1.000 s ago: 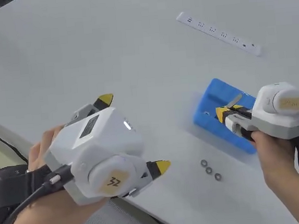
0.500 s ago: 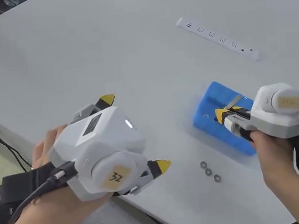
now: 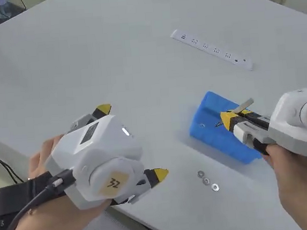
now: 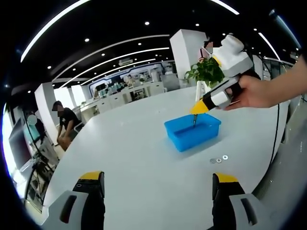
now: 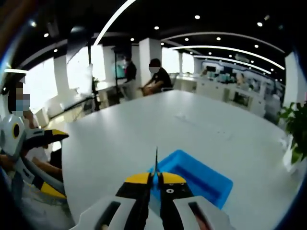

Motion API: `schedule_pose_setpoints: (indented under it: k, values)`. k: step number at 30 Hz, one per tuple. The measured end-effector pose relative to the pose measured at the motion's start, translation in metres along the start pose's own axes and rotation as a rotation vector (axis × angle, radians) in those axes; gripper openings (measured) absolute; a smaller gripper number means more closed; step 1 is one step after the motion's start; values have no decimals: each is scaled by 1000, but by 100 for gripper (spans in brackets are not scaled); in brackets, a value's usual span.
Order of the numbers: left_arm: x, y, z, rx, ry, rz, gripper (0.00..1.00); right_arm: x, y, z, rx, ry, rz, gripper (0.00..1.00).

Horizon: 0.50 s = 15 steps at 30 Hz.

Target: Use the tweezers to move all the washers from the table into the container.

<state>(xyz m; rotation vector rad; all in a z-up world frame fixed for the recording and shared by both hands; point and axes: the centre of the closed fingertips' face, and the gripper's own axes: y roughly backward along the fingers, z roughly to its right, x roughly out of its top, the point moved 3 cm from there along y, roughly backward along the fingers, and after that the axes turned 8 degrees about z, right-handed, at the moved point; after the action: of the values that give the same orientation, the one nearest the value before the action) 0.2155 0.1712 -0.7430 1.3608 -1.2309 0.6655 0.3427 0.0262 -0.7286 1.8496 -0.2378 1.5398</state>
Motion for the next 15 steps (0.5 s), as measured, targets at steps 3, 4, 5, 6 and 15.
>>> schedule_pose_setpoints:
  k: [3, 4, 5, 6, 15]
  values:
    - [0, 0, -1, 5, 7, 4, 95, -11, 10, -13, 2, 10, -11, 4]
    - [0, 0, -1, 6, 9, 5, 95, -15, 13, -15, -9, 6, -15, 4]
    - [0, 0, -1, 6, 8, 5, 95, -19, 15, -18, -3, 8, -22, 4]
    - [0, 0, -1, 6, 7, 4, 95, -25, 16, -21, 11, 0, -43, 4]
    - [-2, 0, -1, 6, 0, -8, 93, -67, 15, -39, 19, 3, -140, 4]
